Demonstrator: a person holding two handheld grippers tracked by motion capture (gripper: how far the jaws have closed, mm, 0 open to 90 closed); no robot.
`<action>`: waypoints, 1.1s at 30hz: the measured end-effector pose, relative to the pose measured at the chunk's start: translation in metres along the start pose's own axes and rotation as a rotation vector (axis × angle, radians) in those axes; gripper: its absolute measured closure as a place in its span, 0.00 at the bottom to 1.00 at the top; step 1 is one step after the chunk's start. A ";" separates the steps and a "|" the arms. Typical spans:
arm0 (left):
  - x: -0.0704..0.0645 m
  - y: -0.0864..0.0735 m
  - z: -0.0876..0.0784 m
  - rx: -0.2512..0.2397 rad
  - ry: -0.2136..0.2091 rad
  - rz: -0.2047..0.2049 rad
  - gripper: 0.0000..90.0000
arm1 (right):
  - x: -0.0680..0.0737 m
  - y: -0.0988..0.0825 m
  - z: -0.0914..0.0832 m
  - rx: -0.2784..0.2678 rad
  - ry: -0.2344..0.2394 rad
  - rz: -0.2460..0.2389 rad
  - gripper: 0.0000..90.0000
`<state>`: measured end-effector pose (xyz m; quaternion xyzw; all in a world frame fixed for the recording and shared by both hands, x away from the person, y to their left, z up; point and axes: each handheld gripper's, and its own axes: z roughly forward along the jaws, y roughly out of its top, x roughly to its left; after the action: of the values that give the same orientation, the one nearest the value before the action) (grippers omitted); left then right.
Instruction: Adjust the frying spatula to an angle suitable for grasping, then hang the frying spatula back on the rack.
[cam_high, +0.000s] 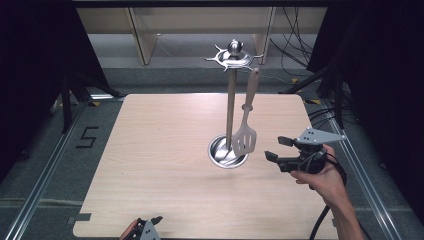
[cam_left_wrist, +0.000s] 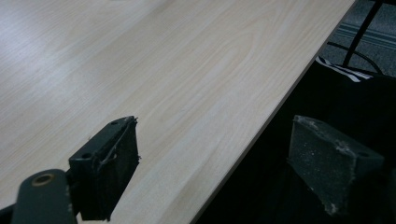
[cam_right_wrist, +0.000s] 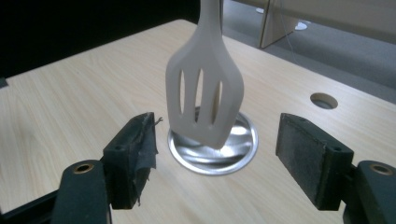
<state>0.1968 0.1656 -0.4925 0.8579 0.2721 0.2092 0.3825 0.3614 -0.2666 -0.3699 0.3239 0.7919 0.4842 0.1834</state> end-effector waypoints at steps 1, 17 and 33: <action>0.000 0.000 0.001 -0.010 -0.004 -0.003 0.17 | 0.001 -0.003 0.000 0.008 0.000 0.000 0.33; 0.000 0.000 0.001 -0.006 -0.004 -0.010 0.17 | -0.004 -0.034 0.012 0.101 0.002 0.026 0.33; 0.002 -0.001 0.000 0.004 0.000 0.000 0.17 | 0.001 -0.043 0.017 0.135 0.013 0.007 0.33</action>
<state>0.1982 0.1668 -0.4929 0.8586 0.2723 0.2086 0.3809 0.3566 -0.2691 -0.4159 0.3351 0.8227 0.4325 0.1541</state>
